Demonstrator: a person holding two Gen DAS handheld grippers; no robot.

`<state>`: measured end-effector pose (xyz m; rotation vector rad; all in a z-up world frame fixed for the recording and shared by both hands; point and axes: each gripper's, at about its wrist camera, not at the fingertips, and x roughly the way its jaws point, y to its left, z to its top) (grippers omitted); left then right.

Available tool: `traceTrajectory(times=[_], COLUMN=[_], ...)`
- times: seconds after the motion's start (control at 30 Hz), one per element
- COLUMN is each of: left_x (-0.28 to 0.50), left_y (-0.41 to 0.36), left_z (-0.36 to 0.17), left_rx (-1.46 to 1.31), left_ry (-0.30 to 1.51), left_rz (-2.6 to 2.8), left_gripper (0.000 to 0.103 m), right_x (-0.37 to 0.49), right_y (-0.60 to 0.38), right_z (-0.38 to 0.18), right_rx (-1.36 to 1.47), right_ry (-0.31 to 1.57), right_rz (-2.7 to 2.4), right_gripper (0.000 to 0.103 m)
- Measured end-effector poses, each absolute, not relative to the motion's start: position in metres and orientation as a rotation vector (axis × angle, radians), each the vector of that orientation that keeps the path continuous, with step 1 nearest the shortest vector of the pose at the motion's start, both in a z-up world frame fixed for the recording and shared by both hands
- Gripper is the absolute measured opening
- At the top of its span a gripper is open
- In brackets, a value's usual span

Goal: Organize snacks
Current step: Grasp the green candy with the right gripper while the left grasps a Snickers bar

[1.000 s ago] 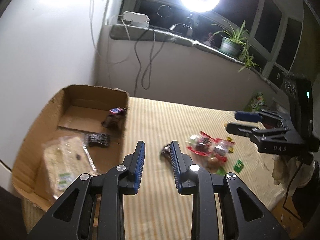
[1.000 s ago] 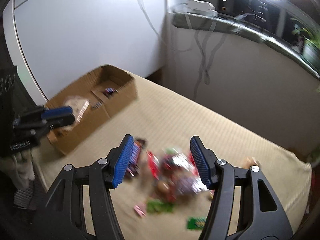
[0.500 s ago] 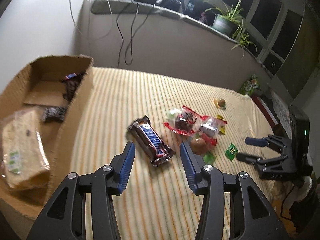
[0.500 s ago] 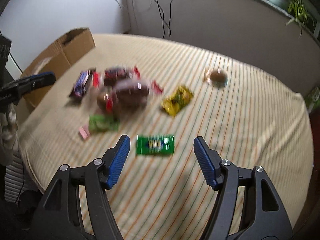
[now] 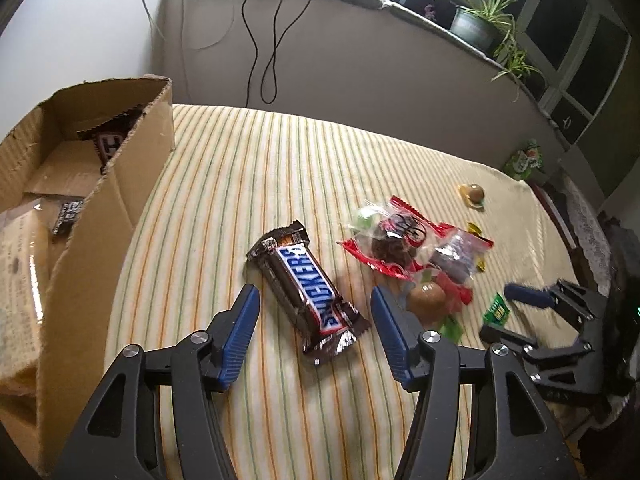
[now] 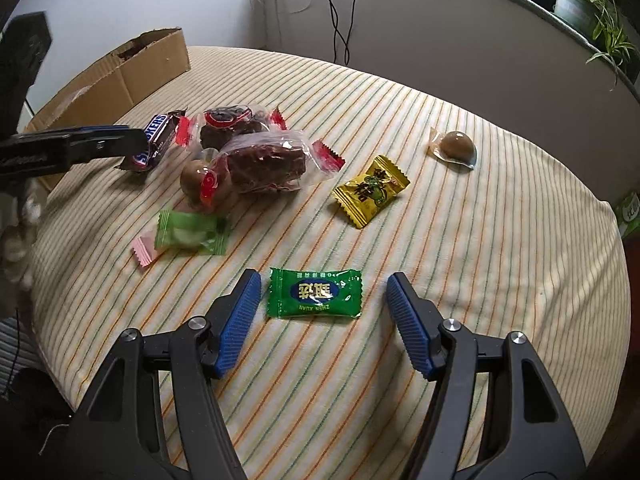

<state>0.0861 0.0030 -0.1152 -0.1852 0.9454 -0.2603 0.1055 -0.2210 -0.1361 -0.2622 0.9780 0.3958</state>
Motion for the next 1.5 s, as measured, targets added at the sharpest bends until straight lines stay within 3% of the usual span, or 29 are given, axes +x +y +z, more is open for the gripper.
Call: traceTrajectory(times=[0.07, 0.27, 0.43, 0.5, 1.03, 1.5], left_x=[0.092, 0.097, 0.097, 0.098, 0.083, 0.059], left_y=[-0.002, -0.009, -0.005, 0.001, 0.013, 0.038], left_z=[-0.12, -0.124, -0.126, -0.126, -0.109, -0.073], left_rx=[-0.165, -0.122, -0.1, -0.109, -0.147, -0.162], left_ry=[0.959, 0.961, 0.951, 0.95, 0.899, 0.798], left_rz=[-0.243, -0.226, -0.201, -0.198, -0.225, -0.204], left_gripper=[0.059, 0.059, 0.033, 0.027, 0.027, 0.027], right_x=[0.106, 0.108, 0.107, 0.106, 0.106, 0.1], right_y=[-0.218, -0.217, -0.217, -0.217, -0.223, -0.199], right_z=[-0.136, -0.136, -0.136, -0.135, -0.128, -0.086], right_rx=[-0.262, -0.267, -0.264, -0.268, -0.227, -0.237], right_ry=[0.985, 0.995, 0.994, 0.993, 0.988, 0.903], right_rz=[0.416, 0.435, 0.43, 0.429, 0.423, 0.474], right_gripper=[0.047, 0.037, 0.037, 0.036, 0.035, 0.035])
